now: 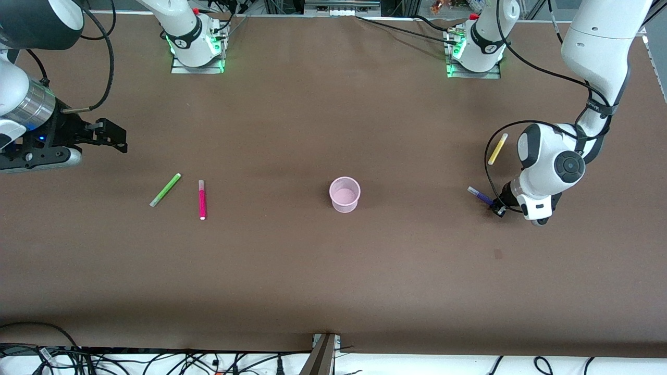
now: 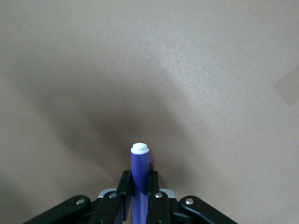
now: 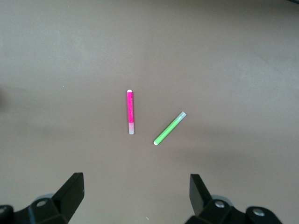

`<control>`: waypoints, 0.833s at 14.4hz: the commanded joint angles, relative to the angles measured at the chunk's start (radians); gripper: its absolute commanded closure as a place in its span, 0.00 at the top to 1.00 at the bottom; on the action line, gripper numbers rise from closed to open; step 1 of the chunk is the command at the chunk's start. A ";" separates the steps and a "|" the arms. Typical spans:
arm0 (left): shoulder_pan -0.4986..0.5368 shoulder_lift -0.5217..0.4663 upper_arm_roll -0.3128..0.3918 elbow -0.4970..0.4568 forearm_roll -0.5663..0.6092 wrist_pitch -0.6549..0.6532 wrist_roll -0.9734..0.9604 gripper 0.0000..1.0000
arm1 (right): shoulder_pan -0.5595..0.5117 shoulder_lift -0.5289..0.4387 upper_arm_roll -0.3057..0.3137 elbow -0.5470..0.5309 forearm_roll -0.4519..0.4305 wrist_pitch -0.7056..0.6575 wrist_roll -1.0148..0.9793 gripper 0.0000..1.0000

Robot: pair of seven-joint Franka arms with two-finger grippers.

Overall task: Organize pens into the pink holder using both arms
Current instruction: 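Lift the blue marker and carry it over the pink cup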

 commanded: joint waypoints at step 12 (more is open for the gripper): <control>-0.243 -0.222 -0.016 0.255 0.049 -0.291 -0.198 0.00 | 0.001 -0.010 0.009 -0.003 -0.008 -0.001 0.000 1.00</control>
